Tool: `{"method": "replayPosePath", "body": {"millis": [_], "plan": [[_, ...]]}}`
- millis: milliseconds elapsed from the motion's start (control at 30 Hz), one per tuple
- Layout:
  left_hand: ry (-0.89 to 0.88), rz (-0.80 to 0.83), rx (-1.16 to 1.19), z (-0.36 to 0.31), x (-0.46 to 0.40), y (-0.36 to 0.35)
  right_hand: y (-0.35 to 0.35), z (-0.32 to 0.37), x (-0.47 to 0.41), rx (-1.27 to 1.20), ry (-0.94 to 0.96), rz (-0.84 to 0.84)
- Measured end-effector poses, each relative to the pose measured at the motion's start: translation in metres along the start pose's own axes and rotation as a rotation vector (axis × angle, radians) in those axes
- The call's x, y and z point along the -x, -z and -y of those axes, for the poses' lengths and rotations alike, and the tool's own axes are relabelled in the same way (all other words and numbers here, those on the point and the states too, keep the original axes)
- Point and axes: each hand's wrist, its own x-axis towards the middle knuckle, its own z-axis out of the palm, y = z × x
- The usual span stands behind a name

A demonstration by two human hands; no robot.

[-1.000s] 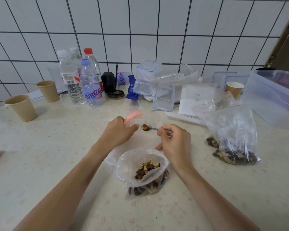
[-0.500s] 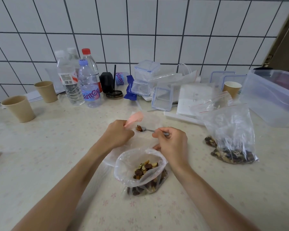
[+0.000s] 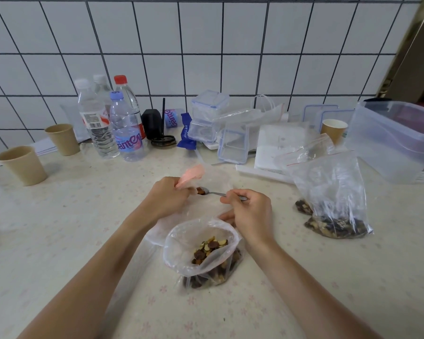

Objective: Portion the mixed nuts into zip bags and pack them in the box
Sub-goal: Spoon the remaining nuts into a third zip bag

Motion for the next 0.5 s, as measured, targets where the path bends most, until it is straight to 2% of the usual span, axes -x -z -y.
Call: {"method": "replayPosePath", "body": {"millis": [500], "plan": [[0.071,-0.058,0.324,0.0108,-0.0043,0.0071,0.008,0.0013,-0.0057,-0.131,-0.111,0.099]]}}
